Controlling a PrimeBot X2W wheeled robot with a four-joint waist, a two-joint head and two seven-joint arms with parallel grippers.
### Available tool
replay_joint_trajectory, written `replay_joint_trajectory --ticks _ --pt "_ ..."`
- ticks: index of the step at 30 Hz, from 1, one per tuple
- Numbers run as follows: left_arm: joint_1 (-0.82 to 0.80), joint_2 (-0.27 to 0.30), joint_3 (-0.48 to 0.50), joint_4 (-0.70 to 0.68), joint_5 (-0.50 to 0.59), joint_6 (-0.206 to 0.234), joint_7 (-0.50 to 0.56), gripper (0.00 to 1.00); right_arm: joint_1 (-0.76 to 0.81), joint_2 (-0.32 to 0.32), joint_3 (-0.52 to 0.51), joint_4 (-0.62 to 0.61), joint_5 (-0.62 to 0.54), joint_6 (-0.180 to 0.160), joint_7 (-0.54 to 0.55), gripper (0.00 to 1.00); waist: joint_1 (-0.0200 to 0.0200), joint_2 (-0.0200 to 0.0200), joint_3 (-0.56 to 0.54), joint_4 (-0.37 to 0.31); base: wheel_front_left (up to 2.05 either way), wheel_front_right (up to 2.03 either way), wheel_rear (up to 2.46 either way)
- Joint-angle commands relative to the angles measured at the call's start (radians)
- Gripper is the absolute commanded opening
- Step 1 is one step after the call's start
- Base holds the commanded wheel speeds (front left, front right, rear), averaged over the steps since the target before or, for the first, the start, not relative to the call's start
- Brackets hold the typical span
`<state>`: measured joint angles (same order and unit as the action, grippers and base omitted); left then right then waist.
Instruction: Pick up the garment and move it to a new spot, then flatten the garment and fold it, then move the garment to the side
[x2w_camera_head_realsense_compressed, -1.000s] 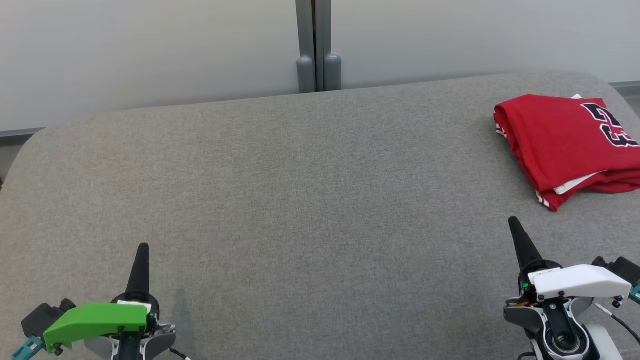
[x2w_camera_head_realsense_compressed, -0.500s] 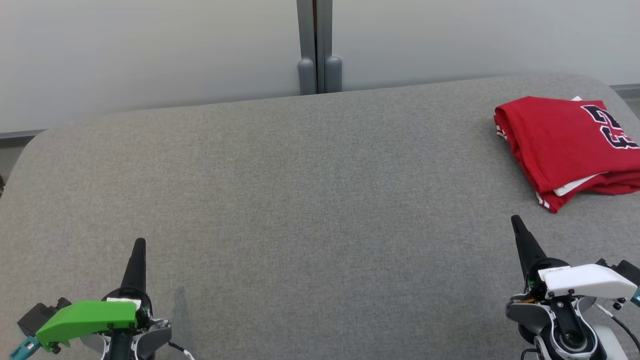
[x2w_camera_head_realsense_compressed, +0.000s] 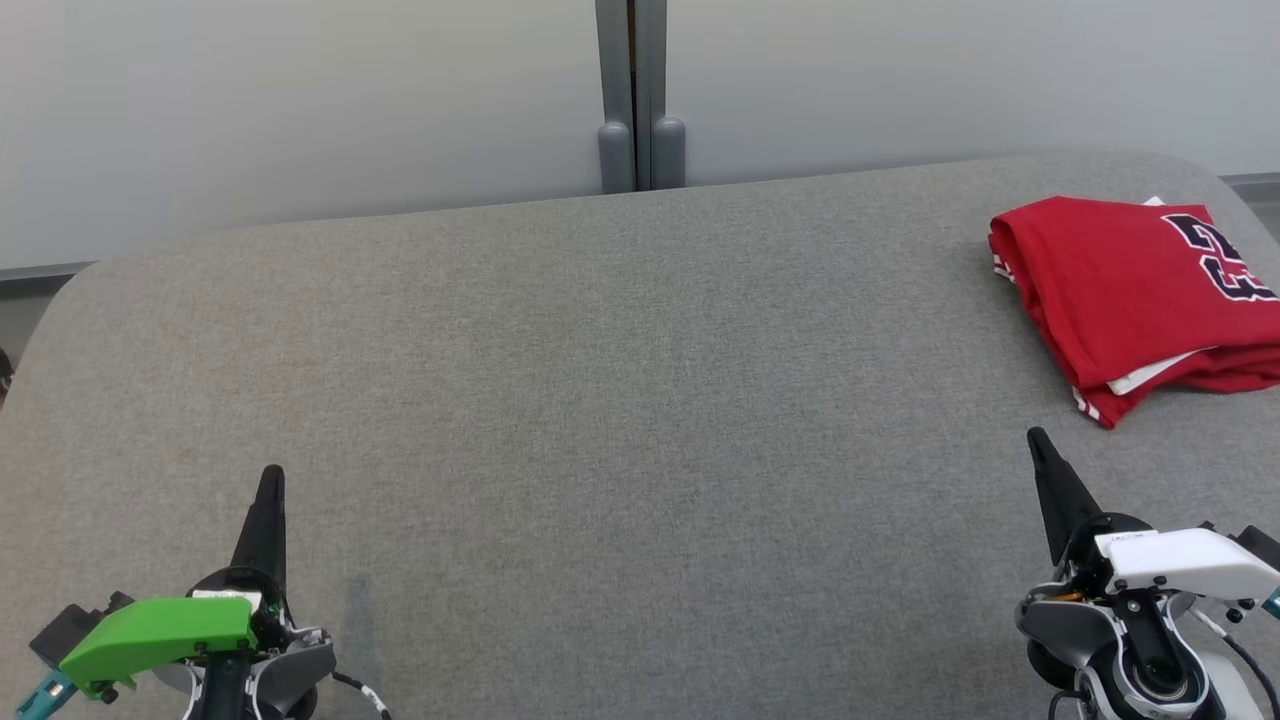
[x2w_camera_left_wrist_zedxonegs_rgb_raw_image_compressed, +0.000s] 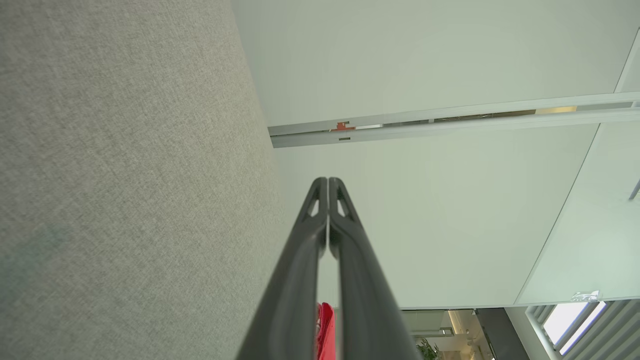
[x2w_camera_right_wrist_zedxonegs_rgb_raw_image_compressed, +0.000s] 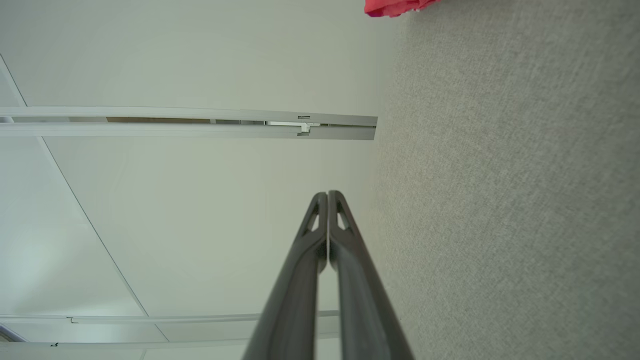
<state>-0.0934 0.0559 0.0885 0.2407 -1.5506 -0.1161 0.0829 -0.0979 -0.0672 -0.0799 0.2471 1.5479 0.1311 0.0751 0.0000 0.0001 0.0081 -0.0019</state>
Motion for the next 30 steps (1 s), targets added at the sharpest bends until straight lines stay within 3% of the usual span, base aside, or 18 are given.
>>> replay_joint_trajectory --ticks 1,11,30 --pt "-0.014 0.006 0.006 0.002 -0.017 -0.009 0.006 0.00 -0.013 0.000 -0.004 -0.007 0.023 -0.001 0.006 0.00 0.0000 -0.0001 -0.001 0.000 0.00 0.00 0.00" --pt "-0.022 0.006 0.018 0.005 -0.075 -0.019 0.024 0.00 -0.013 0.002 -0.016 -0.006 0.086 0.000 0.024 0.00 0.0000 -0.0001 -0.005 0.002 0.00 0.00 0.00" --pt "-0.020 0.002 0.021 0.006 -0.070 -0.019 0.029 0.00 -0.011 0.004 -0.020 -0.005 0.078 0.000 0.029 0.00 0.0000 -0.0001 -0.005 0.002 0.00 0.00 0.00"
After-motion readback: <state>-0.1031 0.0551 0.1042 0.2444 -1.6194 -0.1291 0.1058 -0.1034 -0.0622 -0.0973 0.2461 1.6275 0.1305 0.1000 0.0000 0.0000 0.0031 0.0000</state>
